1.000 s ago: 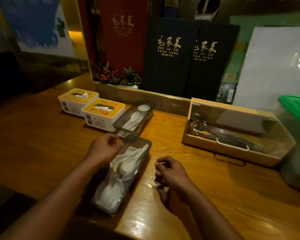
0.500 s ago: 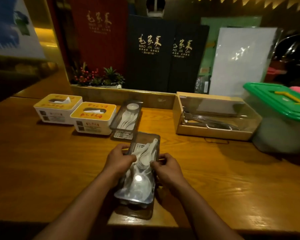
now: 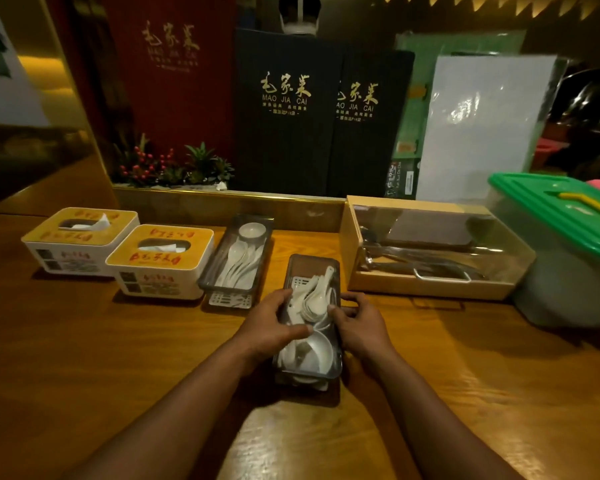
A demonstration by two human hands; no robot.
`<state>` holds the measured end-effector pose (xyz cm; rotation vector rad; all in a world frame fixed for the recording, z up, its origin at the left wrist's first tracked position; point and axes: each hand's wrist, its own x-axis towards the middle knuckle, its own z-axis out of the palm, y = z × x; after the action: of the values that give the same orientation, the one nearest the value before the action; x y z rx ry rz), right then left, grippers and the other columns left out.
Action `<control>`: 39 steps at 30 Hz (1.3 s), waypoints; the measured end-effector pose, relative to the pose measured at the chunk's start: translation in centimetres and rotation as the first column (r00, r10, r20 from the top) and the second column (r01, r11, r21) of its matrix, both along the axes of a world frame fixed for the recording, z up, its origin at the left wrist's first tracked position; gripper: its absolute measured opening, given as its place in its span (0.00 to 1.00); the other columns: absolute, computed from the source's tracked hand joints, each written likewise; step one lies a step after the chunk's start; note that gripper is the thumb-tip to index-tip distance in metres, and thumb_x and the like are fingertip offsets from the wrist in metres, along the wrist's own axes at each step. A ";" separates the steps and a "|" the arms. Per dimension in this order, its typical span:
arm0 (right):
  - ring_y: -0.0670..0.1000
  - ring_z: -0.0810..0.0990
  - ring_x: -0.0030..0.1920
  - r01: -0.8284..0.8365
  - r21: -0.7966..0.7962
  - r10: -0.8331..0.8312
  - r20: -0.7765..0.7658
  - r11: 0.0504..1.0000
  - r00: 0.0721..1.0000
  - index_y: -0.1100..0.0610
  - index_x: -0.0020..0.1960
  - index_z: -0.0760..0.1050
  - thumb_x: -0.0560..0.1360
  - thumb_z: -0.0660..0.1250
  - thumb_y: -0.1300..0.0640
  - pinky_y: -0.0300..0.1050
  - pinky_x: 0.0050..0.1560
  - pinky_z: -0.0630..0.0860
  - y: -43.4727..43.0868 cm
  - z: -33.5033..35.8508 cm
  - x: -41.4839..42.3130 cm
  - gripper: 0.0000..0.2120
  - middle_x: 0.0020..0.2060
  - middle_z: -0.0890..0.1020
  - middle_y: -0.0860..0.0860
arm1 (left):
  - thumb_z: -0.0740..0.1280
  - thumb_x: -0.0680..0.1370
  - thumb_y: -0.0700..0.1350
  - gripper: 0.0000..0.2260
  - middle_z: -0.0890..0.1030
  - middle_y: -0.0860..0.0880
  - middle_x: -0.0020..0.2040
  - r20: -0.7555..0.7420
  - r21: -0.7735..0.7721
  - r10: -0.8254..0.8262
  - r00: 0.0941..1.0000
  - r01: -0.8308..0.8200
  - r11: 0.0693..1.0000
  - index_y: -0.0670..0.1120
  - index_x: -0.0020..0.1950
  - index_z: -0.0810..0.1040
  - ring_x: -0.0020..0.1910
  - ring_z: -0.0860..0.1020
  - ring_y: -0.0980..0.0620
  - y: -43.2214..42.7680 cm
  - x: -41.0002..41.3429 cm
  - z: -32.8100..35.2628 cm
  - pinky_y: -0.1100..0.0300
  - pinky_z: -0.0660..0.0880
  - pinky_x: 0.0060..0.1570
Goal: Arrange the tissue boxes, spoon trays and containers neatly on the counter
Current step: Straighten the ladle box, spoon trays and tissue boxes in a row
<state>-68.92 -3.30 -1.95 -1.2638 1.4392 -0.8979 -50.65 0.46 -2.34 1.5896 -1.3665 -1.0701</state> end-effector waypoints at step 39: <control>0.58 0.75 0.72 -0.330 -0.277 -0.147 -0.918 0.902 0.369 0.54 0.71 0.76 0.69 0.80 0.54 0.59 0.69 0.72 -3.4 -1.5 3.4 0.32 0.71 0.78 0.56 | 0.67 0.77 0.58 0.32 0.59 0.53 0.81 0.710 -0.136 -0.008 0.704 0.149 0.980 0.53 0.78 0.63 0.79 0.58 0.52 -3.7 9.8 0.4 0.51 0.61 0.75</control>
<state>-65.52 -6.74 -3.41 -2.4365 2.0465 -0.3303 -40.85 -3.21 -1.94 1.9009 -1.9829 -0.3219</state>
